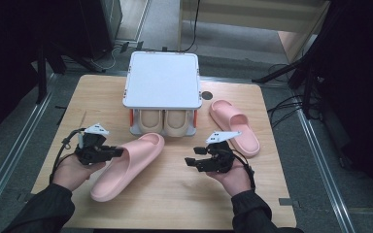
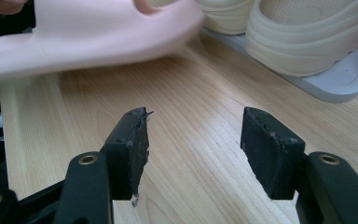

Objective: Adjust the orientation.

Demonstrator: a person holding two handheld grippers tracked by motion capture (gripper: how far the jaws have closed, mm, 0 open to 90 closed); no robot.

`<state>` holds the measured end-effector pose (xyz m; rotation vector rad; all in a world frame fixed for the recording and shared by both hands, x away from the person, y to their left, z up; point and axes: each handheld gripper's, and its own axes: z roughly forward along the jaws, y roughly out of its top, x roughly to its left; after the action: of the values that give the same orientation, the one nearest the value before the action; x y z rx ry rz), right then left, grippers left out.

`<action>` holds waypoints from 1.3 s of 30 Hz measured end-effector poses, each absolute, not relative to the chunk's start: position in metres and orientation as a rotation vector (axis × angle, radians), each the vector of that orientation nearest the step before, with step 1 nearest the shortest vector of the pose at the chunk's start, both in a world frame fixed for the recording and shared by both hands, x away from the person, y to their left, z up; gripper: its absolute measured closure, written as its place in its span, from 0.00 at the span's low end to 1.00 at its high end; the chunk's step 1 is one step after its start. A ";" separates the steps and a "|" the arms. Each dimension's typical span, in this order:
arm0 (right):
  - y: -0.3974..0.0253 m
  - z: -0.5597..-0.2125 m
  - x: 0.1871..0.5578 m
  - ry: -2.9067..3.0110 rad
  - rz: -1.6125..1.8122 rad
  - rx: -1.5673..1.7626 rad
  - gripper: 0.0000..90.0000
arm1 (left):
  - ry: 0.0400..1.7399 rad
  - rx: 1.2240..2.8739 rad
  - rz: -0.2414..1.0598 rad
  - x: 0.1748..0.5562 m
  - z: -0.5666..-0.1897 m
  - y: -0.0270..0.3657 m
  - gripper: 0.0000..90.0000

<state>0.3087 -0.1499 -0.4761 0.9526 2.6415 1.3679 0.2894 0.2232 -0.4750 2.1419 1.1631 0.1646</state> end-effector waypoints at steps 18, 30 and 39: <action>-0.144 -0.489 0.297 2.611 1.353 0.977 0.53 | 1.075 2.255 0.087 0.299 -0.493 0.183 0.84; -0.139 -0.492 0.294 2.544 1.378 1.023 0.73 | 0.995 2.210 0.028 0.289 -0.476 0.202 0.68; -0.113 -0.503 0.284 2.593 1.369 0.984 0.94 | 1.081 2.231 0.019 0.298 -0.491 0.221 0.88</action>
<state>0.2839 -0.1133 -0.5033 0.9836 2.5926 1.3695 0.2984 0.2208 -0.4908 2.2306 1.0809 0.0193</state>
